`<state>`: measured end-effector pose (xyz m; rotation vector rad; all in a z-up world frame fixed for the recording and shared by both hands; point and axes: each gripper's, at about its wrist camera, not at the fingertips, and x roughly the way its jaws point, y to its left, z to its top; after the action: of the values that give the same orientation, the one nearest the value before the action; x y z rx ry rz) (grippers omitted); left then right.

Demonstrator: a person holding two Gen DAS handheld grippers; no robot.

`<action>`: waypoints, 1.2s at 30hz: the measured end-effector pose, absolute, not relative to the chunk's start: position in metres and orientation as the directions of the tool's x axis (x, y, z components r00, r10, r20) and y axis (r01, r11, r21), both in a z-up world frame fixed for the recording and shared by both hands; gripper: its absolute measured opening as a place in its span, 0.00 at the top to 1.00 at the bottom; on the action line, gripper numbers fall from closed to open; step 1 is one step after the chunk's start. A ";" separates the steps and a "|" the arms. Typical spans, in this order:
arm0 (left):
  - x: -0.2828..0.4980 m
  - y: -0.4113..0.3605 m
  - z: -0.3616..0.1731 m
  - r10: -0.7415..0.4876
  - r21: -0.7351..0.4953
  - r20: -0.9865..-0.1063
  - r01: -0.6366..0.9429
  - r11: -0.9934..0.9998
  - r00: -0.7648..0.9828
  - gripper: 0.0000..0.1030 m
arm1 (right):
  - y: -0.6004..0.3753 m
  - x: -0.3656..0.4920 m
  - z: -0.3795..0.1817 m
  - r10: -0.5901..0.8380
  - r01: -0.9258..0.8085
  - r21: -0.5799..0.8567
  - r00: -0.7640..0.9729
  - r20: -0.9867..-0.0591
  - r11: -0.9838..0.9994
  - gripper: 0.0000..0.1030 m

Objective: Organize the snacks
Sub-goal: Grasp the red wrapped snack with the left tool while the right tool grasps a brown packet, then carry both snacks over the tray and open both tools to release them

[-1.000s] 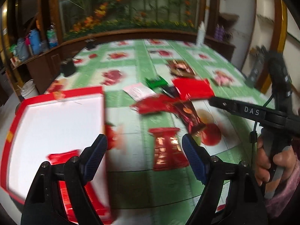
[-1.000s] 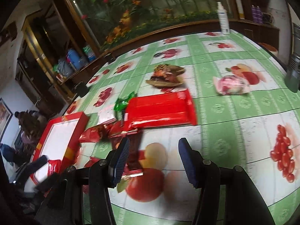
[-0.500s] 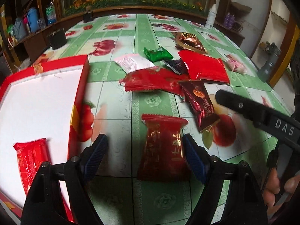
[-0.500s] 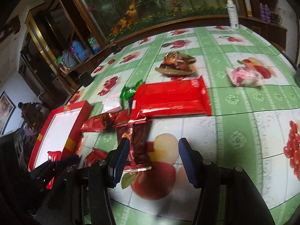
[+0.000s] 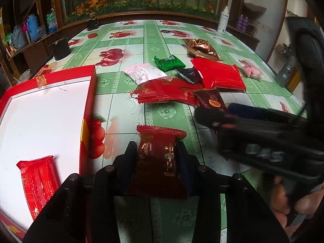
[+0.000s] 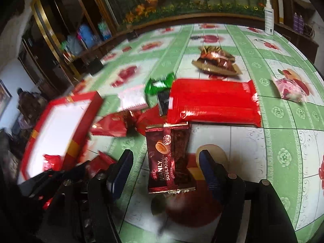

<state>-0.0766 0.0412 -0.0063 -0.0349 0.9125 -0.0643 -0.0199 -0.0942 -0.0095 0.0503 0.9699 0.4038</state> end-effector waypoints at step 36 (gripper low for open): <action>-0.129 0.097 0.040 0.004 -0.062 -0.641 -0.057 0.996 0.768 0.69 | -0.093 -0.046 0.014 0.637 -0.477 0.432 0.465 -0.615 0.765 0.69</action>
<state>-0.1287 0.0966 0.0403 -0.0789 0.6950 0.0329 -0.0456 -0.0935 0.0136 0.2103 0.8430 0.6904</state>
